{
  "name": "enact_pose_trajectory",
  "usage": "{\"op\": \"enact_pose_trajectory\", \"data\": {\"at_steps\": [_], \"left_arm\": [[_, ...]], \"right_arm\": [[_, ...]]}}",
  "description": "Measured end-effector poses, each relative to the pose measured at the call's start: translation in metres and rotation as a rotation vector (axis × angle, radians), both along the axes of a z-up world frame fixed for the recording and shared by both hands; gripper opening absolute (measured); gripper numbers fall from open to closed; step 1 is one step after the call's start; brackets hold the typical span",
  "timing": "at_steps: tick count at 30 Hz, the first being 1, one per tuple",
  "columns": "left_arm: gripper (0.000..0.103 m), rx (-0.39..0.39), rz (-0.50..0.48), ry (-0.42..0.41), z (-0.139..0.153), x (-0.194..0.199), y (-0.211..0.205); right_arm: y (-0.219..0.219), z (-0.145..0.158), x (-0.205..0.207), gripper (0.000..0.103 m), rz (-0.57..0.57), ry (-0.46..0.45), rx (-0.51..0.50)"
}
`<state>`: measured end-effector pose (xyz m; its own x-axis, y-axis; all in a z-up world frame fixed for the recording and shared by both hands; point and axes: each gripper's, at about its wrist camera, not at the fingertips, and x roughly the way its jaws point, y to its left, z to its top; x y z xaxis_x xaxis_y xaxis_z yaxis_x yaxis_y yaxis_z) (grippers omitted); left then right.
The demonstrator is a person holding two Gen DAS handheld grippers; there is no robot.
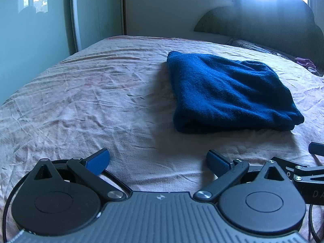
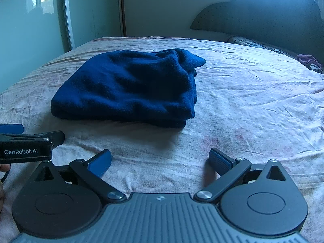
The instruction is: Fold small clothes
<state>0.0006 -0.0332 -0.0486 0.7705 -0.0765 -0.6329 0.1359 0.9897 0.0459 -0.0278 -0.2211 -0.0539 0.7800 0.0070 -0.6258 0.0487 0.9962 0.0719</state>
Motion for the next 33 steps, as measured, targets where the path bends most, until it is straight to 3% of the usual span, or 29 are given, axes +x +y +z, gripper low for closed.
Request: {"op": "enact_pose_trajectory", "data": {"at_steps": [12, 33], "left_arm": [[0.103, 0.001, 0.001, 0.0, 0.0, 0.0, -0.0001], [0.103, -0.006, -0.001, -0.004, 0.0006, -0.0028, -0.0015]], "right_arm": [[-0.0038, 0.0035, -0.0078, 0.103, -0.024, -0.048, 0.015], [-0.0055, 0.0019, -0.0071, 0.103, -0.03, -0.041, 0.033]]}}
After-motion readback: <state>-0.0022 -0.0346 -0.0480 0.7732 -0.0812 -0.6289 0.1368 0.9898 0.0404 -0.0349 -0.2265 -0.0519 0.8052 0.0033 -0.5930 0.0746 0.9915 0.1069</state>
